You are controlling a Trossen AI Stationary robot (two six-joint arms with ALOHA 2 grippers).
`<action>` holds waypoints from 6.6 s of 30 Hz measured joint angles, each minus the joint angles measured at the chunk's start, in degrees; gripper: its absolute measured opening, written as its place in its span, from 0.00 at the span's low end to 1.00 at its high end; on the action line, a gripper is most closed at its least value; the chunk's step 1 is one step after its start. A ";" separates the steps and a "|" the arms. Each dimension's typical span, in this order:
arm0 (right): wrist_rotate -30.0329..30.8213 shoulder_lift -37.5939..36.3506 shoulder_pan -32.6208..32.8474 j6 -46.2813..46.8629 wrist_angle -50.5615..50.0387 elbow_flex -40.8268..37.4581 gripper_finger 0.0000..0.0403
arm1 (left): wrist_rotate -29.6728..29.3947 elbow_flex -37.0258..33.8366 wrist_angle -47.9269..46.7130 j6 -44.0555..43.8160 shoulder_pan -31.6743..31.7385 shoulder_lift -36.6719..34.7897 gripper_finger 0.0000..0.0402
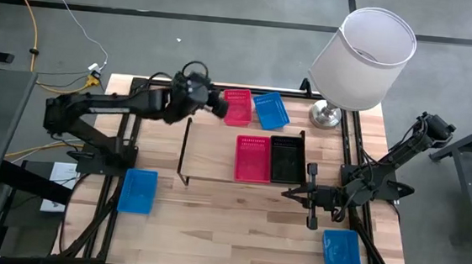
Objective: Stack baskets on shelf by color
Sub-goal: Stack the red bin on the red bins on the shelf
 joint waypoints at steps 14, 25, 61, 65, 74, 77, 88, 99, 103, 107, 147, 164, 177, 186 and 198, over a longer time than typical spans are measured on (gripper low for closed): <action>-0.22 0.00 0.00 1.51 -0.09 0.00 0.00 | 16.10 0.72 1.46 -14.94 9.46 16.62 0.53; -0.24 0.00 0.00 1.10 -0.49 0.00 0.00 | 18.27 16.90 -12.26 -13.48 12.21 26.98 0.53; -1.27 0.00 -0.02 0.57 -1.13 0.00 0.00 | 21.16 24.43 -22.47 -14.69 18.69 40.43 0.47; -1.27 0.00 -0.02 0.58 -1.12 0.00 0.00 | 21.17 24.41 -22.67 -14.74 18.57 40.64 0.47; -1.09 0.00 -0.02 0.65 -1.11 0.00 0.00 | 22.44 24.41 -22.91 -14.79 18.41 40.64 0.47; -1.09 0.00 -0.02 1.47 -1.10 0.00 0.00 | 22.73 24.41 -22.93 -14.79 17.92 40.64 0.47; -1.09 0.00 -0.02 1.53 -1.09 0.00 0.00 | 24.16 24.41 -23.07 -14.79 17.50 40.64 0.47; -1.09 0.00 -0.02 1.53 -1.09 0.00 0.00 | 24.77 24.41 -23.28 -13.73 17.46 40.64 0.47; -1.09 0.00 -0.02 1.53 -1.09 0.00 0.00 | 24.91 24.41 -23.28 -13.71 17.43 40.62 0.43; -1.09 0.00 -0.02 1.53 -1.09 0.00 0.00 | 25.04 24.41 -23.28 -13.72 17.43 40.62 0.37; -1.09 0.00 -0.02 1.55 -1.07 0.00 0.00 | 25.07 24.41 -20.61 -12.21 16.78 40.53 0.01; -1.07 0.00 -0.01 1.53 -1.07 0.00 0.00 | 25.74 24.41 -19.31 -9.21 16.32 39.11 0.01; -1.07 0.00 -0.01 3.03 -1.11 -0.02 0.00 | 22.63 24.41 -15.93 -8.10 14.73 32.46 0.01; -1.07 0.00 -0.02 2.80 -1.45 -0.02 0.00 | 14.94 24.41 -13.46 -6.36 13.34 19.26 0.01; 0.16 0.00 -0.02 3.02 -0.94 -0.02 0.00 | 12.94 24.44 -10.32 -1.39 -0.49 4.00 0.01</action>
